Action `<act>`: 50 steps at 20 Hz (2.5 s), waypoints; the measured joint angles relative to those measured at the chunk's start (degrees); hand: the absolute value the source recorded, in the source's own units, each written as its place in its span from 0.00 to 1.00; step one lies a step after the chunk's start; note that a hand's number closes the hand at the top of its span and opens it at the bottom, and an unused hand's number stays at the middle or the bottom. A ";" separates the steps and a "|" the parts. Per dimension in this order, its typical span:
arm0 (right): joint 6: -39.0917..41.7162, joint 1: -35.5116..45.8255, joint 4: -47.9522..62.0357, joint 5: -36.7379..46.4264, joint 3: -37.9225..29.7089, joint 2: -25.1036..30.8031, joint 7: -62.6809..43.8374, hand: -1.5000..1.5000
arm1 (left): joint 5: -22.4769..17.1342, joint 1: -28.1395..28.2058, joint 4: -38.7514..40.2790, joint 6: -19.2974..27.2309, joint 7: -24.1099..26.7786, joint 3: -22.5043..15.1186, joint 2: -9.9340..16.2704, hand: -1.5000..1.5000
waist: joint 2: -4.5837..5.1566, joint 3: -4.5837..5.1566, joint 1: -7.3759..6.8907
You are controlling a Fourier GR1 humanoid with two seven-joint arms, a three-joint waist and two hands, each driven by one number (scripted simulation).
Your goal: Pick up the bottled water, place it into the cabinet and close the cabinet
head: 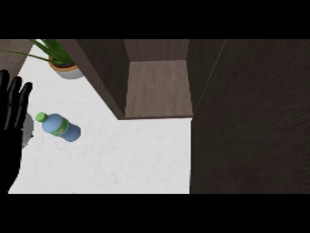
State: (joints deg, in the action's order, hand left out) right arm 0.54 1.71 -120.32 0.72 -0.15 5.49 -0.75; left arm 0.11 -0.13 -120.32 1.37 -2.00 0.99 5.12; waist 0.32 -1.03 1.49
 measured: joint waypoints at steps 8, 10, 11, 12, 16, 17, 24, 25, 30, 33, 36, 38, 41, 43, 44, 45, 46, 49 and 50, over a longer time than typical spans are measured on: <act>4.26 -7.35 -4.68 -3.34 3.86 -0.39 -0.03 0.00 | 1.40 -3.31 4.99 9.33 -0.60 9.15 -2.00 0.00 | -0.41 0.88 -1.18; 6.04 -9.52 -6.79 -5.37 5.73 -0.25 -1.41 0.00 | 0.71 -3.34 3.79 12.50 -3.95 10.63 -3.18 0.00 | -0.52 0.93 -1.24; 6.37 -10.27 -8.09 -5.73 7.07 -0.39 -2.68 0.00 | 0.68 -3.52 3.02 13.88 -5.56 11.16 -3.59 0.00 | -0.54 0.94 -1.28; 6.64 -10.60 -9.32 -6.21 7.86 -0.38 -3.82 0.00 | 0.62 -3.20 1.44 14.78 -7.51 11.62 -3.70 0.00 | -0.55 0.96 -1.38; 6.39 -14.59 -15.76 -5.49 12.62 -1.15 -7.67 0.00 | 2.62 -2.70 -4.95 18.24 -15.09 11.00 -4.15 0.00 | -0.56 0.99 -1.37; 5.60 -15.14 -17.85 -4.56 14.30 -1.65 -9.30 0.00 | 3.53 -2.84 -6.19 19.08 -16.69 10.70 -4.20 0.00 | -0.54 0.99 -1.35; 2.59 -16.71 -21.70 -0.06 22.69 -3.54 -13.83 0.00 | 8.16 -0.27 -16.97 20.90 -27.19 8.61 -3.39 0.00 | -0.52 1.02 -1.42; 1.86 -16.29 -21.62 0.38 24.02 -4.00 -14.36 0.00 | 8.39 -1.36 -17.54 21.23 -29.25 9.25 -2.63 0.00 | -0.51 1.02 -1.40; -1.11 -16.06 -21.77 2.09 28.73 -4.45 -15.64 0.00 | 9.11 -0.47 -18.29 22.18 -32.65 7.42 -2.57 0.00 | -0.51 1.03 -1.37; -2.61 -15.36 -21.58 2.82 30.58 -4.49 -16.16 0.00 | 9.17 -0.97 -18.28 22.63 -34.31 7.37 -1.73 0.00 | -0.51 1.04 -1.34; -3.87 -15.91 -21.55 3.52 31.98 -3.89 -15.76 0.00 | 9.09 -0.88 -17.95 22.75 -34.94 8.17 -0.84 0.00 | -0.53 1.04 -1.27; -4.62 -15.21 -21.45 3.82 31.99 -3.56 -16.07 0.00 | 9.20 -0.12 -17.95 22.64 -34.99 8.07 -0.70 0.00 | -0.51 1.05 -1.32; -5.72 -14.31 -21.59 4.16 32.43 -3.04 -16.96 0.00 | 9.12 -0.73 -17.68 22.52 -35.59 8.90 0.18 0.00 | -0.49 1.05 -1.27; -6.37 -13.30 -21.80 4.35 32.62 -2.64 -18.15 0.00 | 8.57 -0.56 -17.23 22.21 -34.84 9.55 0.35 0.00 | -0.48 1.06 -1.27; -6.75 -13.77 -21.94 4.44 33.04 -2.29 -17.88 0.00 | 8.37 -0.43 -17.00 22.10 -34.66 9.78 0.37 0.00 | -0.49 1.06 -1.21; -7.00 -13.35 -22.00 4.50 33.02 -2.05 -18.15 0.00 | 8.34 0.39 -17.52 21.88 -34.72 9.63 0.14 0.00 | -0.50 1.06 -1.25; -7.68 -13.54 -21.73 4.93 34.21 -2.09 -17.93 0.00 | 8.32 0.39 -16.69 21.80 -34.15 9.71 0.08 0.00 | -0.50 1.06 -1.20; -8.39 -13.97 -21.47 5.10 34.54 -1.20 -16.57 0.00 | 7.41 1.35 -13.87 21.04 -31.03 10.09 -0.39 0.00 | -0.48 1.07 -1.15; -8.55 -13.97 -21.49 5.14 34.59 -0.80 -16.68 0.00 | 6.15 1.80 -12.82 20.39 -29.52 11.04 -0.18 0.00 | -0.48 1.08 -1.18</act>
State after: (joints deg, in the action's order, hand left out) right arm -8.01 -12.26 -141.81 5.86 34.45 4.68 -17.43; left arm 6.26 1.67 -133.14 21.75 -31.52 12.03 4.94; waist -0.15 0.05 0.31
